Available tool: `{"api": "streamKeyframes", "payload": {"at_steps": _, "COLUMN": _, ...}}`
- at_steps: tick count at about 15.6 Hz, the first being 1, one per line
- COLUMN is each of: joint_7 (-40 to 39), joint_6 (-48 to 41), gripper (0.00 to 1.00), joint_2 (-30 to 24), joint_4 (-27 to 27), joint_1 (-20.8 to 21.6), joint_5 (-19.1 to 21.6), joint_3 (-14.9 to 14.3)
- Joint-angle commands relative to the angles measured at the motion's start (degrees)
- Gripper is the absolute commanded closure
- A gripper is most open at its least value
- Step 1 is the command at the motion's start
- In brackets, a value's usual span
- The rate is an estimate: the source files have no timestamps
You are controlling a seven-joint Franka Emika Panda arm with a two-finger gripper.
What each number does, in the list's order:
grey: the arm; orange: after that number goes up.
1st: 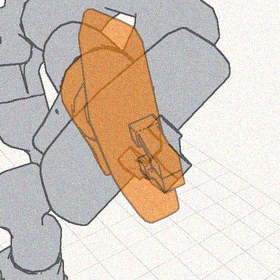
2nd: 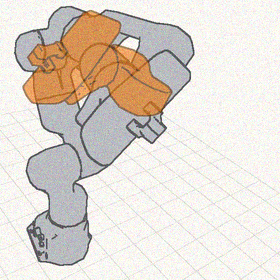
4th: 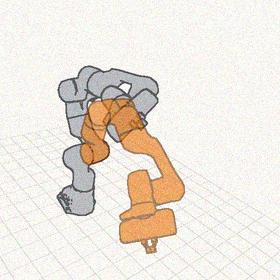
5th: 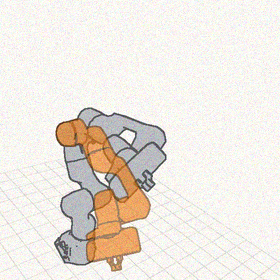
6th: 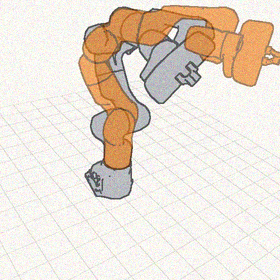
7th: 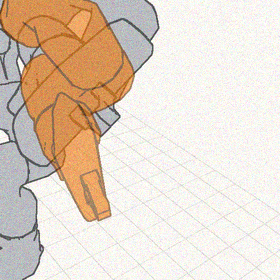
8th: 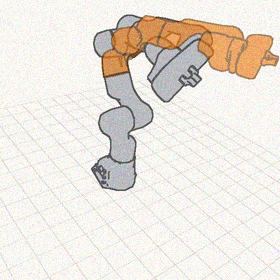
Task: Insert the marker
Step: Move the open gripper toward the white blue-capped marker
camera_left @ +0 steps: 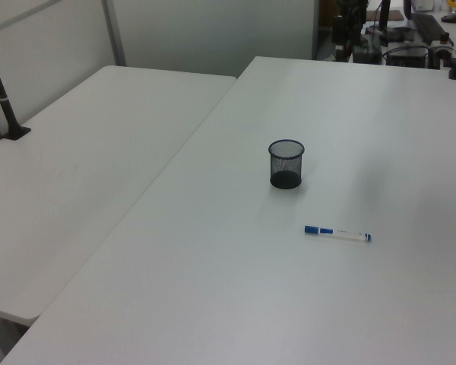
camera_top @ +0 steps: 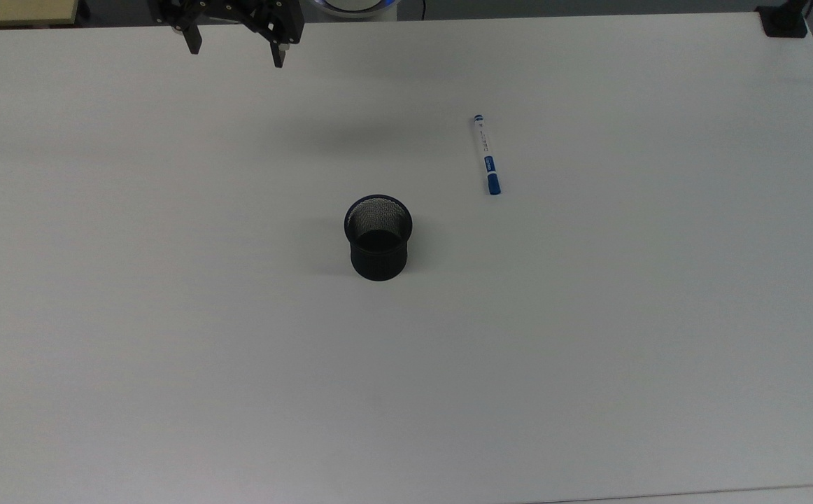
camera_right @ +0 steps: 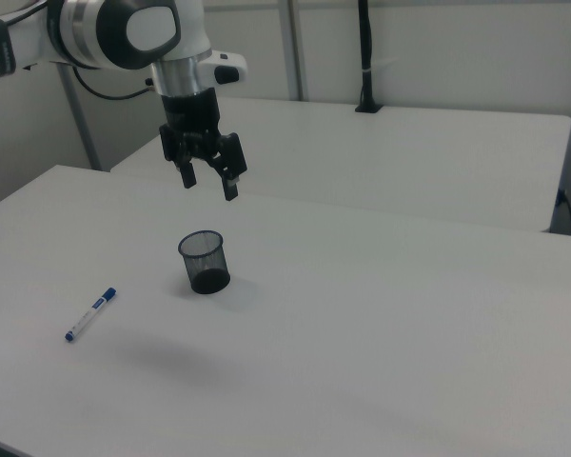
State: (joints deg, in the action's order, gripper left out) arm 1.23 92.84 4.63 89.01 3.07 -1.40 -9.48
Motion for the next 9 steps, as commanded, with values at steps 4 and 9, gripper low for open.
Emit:
{"api": "streamKeyframes", "payload": {"at_steps": 4, "joint_7": -0.4, "joint_6": -0.4, "gripper": 0.0, "joint_2": 1.1, "joint_4": -1.4, "joint_1": 1.1, "joint_5": 0.1, "joint_3": 0.0}}
{"api": "streamKeyframes", "payload": {"at_steps": 9, "joint_7": -0.4, "joint_6": -5.8, "gripper": 0.0, "joint_2": 0.9, "joint_4": -1.5, "joint_1": 1.4, "joint_5": 0.1, "joint_3": 0.5}}
